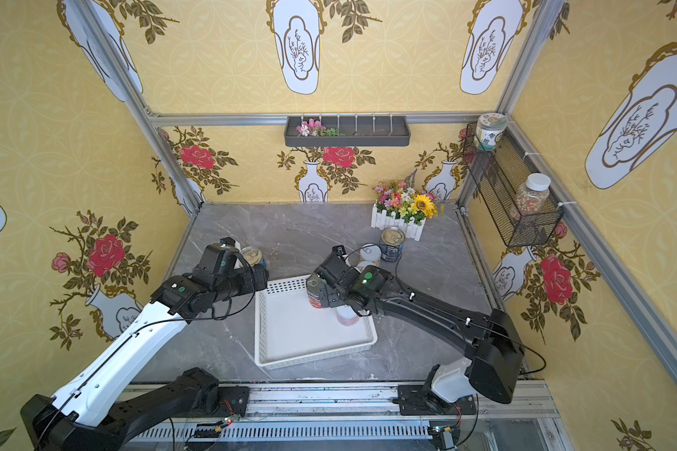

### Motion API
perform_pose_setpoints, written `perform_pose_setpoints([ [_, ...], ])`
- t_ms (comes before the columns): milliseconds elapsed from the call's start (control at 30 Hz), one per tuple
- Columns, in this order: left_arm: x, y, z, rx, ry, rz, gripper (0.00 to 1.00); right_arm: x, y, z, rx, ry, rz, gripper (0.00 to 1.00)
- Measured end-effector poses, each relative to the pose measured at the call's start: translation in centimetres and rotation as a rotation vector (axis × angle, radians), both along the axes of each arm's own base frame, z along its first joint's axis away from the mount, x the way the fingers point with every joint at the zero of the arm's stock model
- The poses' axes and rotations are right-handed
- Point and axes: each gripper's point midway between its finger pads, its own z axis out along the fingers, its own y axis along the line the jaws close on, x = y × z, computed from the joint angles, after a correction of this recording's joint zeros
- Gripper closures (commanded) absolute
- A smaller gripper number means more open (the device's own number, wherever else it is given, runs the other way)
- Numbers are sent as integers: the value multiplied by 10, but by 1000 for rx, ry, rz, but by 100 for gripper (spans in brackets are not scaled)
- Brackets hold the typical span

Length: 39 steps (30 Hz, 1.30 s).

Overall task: Put the canned food in the basket
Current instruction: Pick up the canned food from the center of the board.

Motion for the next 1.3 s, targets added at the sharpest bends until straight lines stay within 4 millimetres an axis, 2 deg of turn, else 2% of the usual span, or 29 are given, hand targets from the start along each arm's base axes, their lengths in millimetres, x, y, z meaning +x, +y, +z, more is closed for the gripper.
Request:
perform_pose_setpoints([
  [200, -2, 1, 6, -12, -21, -2, 0, 3, -18, 40, 44, -90, -43, 3],
  [367, -5, 2, 10, -21, -40, -2, 0, 7, -46, 64, 102, -148, -111, 3],
  [533, -3, 3, 9, -13, -41, 5, 0, 23, -94, 70, 141, -204, -246, 3],
  [633, 0, 5, 2, 13, -19, 16, 0, 34, -127, 66, 144, -239, -332, 3],
  [700, 4, 11, 2, 19, -14, 41, 0, 40, -151, 58, 133, -244, -400, 3],
  [767, 10, 22, 4, 27, -18, 87, 0, 43, -166, 55, 161, -228, -440, 3],
  [900, 35, 34, 24, 19, -39, 151, 0, 39, -166, 54, 226, -229, -426, 3],
  [967, 53, 33, 36, 16, -56, 164, 0, 35, -165, 53, 240, -219, -415, 3],
  [1033, 71, 29, 38, 33, -39, 162, 0, 32, -166, 57, 250, -232, -410, 3],
  [1133, 95, 24, 28, 61, 7, 165, 0, 25, -166, 61, 266, -237, -397, 3],
  [1300, 121, 30, 2, 106, 105, 188, 0, 22, -167, 68, 266, -241, -389, 3],
])
